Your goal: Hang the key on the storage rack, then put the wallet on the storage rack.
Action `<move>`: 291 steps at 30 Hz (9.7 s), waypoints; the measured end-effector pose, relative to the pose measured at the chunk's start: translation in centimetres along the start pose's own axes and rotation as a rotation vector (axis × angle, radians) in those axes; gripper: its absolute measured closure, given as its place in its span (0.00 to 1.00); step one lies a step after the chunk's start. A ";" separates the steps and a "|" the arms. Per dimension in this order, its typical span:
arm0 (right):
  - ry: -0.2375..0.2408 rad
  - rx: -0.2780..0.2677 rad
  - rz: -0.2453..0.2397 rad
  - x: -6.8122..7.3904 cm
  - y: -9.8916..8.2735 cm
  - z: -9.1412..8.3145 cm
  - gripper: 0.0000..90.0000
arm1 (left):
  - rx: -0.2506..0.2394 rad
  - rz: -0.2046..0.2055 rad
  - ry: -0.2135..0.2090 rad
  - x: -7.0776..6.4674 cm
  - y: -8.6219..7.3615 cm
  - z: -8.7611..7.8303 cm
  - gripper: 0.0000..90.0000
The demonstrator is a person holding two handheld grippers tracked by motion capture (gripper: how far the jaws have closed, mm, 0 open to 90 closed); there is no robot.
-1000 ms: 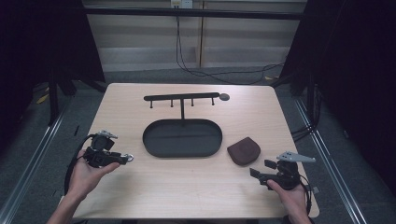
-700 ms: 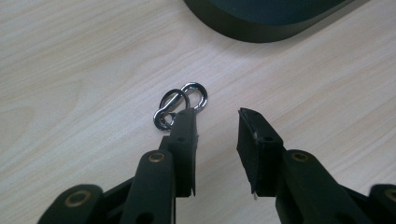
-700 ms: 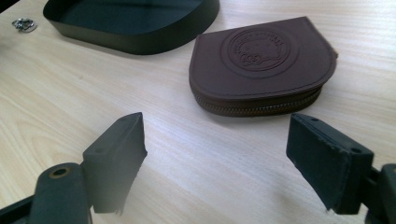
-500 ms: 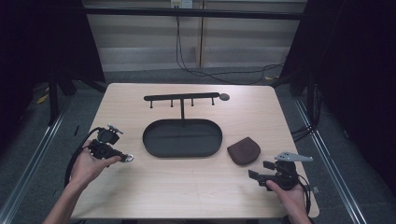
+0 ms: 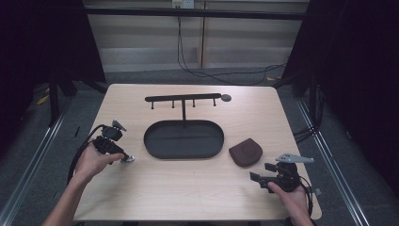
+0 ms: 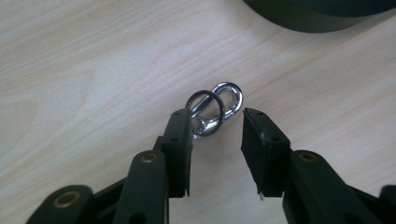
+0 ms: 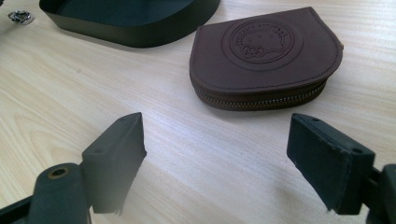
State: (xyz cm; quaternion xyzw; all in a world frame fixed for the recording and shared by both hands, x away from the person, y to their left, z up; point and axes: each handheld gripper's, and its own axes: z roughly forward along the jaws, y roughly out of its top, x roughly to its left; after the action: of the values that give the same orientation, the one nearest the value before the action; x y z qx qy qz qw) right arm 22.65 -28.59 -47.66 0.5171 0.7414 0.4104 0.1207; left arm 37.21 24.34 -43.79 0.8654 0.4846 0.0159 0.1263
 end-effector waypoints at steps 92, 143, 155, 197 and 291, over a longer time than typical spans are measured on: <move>-0.004 0.032 0.038 -0.2 -0.1 0.3 0.22 | -0.006 -0.016 0.006 2.9 1.5 -6.0 0.99; -0.002 0.030 0.041 -0.2 -0.2 0.3 0.19 | 0.041 0.145 0.024 -0.6 4.7 -13.8 0.99; 0.000 0.034 0.038 -0.2 -0.2 0.3 0.19 | 0.037 0.167 0.006 -1.4 6.1 -14.6 0.99; 0.002 0.044 0.040 -0.2 -0.2 0.4 0.18 | 0.071 0.245 0.000 -7.0 12.9 -12.6 0.99; 0.020 0.049 0.045 -0.2 -0.1 0.6 0.18 | -0.061 0.180 0.014 -4.8 13.6 -11.2 0.58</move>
State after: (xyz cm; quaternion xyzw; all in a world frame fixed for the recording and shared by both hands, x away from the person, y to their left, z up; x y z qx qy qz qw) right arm 22.99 -28.53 -48.15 0.5322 0.7406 0.3999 0.0911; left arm 44.36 15.78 -29.29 0.9011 0.4050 0.0480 0.1470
